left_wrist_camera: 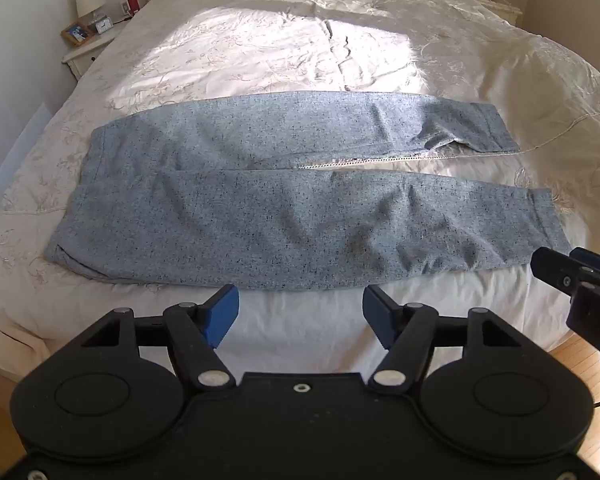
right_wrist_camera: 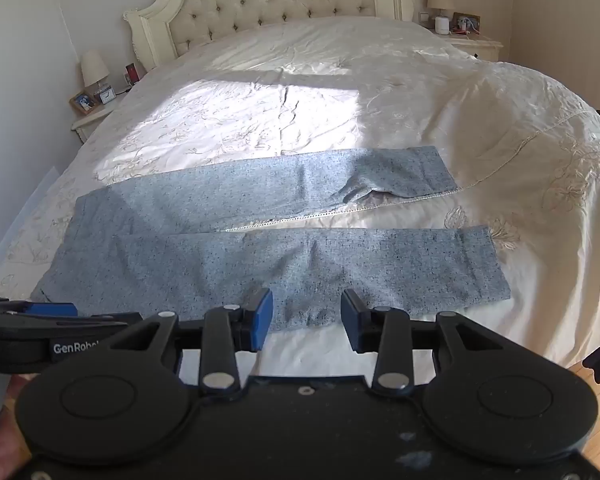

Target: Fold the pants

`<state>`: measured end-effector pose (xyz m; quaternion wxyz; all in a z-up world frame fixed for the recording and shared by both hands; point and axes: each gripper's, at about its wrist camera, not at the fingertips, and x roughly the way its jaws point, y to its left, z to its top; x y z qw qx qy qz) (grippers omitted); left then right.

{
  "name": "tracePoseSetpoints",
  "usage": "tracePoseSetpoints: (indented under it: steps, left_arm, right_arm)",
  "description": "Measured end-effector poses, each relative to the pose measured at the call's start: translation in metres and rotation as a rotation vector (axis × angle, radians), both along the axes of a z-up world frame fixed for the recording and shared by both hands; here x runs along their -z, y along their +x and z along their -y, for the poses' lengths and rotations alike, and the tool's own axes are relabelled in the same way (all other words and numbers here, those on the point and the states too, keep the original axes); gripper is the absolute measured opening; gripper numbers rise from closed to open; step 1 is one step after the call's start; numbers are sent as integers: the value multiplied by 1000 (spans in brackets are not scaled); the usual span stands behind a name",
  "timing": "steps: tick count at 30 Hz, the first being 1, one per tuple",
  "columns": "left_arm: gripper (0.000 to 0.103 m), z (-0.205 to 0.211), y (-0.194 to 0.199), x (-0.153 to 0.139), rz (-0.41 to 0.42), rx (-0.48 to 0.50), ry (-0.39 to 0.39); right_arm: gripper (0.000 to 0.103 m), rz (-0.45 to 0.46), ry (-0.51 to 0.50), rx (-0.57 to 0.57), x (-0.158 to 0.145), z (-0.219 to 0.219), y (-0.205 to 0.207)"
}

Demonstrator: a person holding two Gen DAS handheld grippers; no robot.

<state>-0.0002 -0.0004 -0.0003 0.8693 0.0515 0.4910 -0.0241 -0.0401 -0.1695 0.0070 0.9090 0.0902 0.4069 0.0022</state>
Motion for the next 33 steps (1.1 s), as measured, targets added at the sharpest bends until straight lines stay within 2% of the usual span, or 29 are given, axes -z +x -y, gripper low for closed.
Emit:
tracePoseSetpoints:
  steps: [11,33]
  left_arm:
    - [69,-5,2,4,-30,18,4]
    - [69,-5,3,10,-58,-9,-3]
  right_arm:
    - [40,-14,5,-1,3,2,2]
    - [40,-21,8,-16,3,-1,2]
